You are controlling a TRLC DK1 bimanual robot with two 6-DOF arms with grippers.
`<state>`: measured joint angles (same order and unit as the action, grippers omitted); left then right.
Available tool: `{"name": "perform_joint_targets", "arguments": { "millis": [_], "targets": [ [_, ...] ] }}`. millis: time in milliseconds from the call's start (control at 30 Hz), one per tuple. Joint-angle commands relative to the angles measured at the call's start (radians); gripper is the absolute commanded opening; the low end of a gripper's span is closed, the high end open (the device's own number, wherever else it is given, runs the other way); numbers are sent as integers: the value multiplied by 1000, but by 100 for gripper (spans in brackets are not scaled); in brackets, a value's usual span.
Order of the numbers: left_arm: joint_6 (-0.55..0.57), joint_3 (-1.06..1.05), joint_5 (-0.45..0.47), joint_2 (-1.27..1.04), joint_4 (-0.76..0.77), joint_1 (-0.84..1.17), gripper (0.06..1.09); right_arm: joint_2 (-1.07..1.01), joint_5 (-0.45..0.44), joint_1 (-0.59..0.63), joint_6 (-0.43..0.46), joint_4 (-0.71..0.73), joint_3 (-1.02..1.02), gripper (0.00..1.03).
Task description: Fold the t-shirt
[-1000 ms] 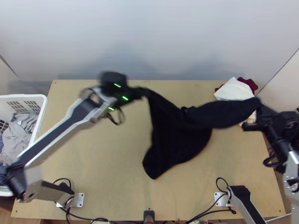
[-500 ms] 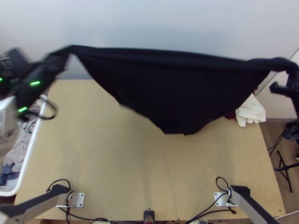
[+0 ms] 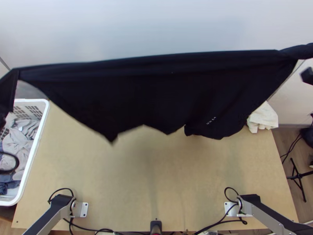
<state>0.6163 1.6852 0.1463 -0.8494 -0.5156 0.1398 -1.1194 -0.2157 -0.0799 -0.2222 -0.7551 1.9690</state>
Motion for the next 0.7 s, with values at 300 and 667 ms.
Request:
{"name": "perform_joint_targets", "arguments": {
  "millis": [300, 667],
  "targets": [
    [17, -99, 12, 200, -95, -74, 10, 188, 346, 0, -174, -405, 350, 3],
    [13, -94, 10, 260, -159, -134, 10, 228, 432, -50, -241, -540, 301, 3]
  ]
}}
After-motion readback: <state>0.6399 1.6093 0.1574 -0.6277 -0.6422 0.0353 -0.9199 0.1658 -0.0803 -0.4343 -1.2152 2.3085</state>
